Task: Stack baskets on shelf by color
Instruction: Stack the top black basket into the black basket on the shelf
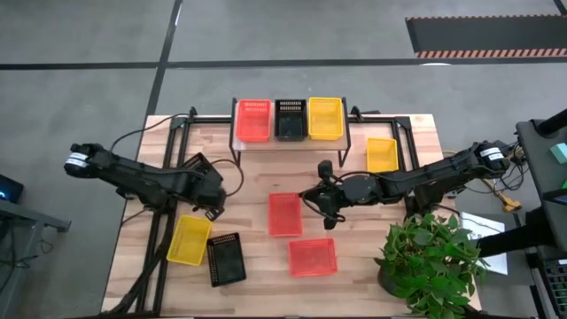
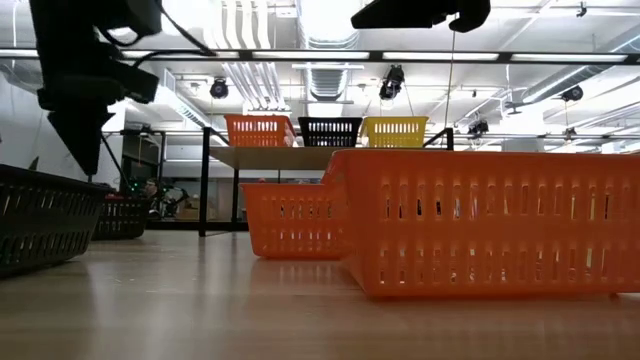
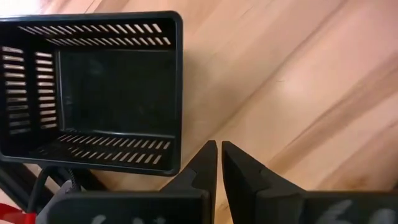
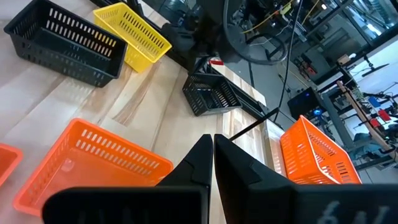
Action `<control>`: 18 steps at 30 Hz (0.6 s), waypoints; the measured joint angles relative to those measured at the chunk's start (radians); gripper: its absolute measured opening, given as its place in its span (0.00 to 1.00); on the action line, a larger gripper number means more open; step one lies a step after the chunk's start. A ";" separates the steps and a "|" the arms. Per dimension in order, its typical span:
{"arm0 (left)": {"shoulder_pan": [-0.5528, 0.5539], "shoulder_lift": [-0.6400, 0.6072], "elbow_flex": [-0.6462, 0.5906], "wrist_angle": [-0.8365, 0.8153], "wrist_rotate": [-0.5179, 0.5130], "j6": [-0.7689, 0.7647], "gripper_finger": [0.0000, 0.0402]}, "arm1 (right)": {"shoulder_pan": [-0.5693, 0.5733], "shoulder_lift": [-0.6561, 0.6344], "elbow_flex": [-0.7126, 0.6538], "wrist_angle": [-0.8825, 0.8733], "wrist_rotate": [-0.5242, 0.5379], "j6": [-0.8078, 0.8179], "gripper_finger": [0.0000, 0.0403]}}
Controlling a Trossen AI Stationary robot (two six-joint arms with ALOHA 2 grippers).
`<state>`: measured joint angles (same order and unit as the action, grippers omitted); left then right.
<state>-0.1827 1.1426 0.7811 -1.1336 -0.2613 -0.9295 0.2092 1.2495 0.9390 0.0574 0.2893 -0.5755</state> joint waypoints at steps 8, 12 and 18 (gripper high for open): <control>0.043 0.020 0.000 -0.017 0.007 0.001 0.16 | 0.000 0.000 0.000 0.000 0.000 0.006 0.02; 0.080 0.003 0.000 -0.029 0.011 -0.003 0.31 | 0.000 0.001 0.000 -0.001 0.000 0.007 0.02; 0.130 0.008 -0.002 0.001 -0.009 -0.006 0.44 | 0.000 0.001 0.000 -0.001 0.000 0.007 0.02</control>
<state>-0.0531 1.1506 0.7795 -1.1329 -0.2707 -0.9359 0.2092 1.2503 0.9390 0.0566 0.2890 -0.5686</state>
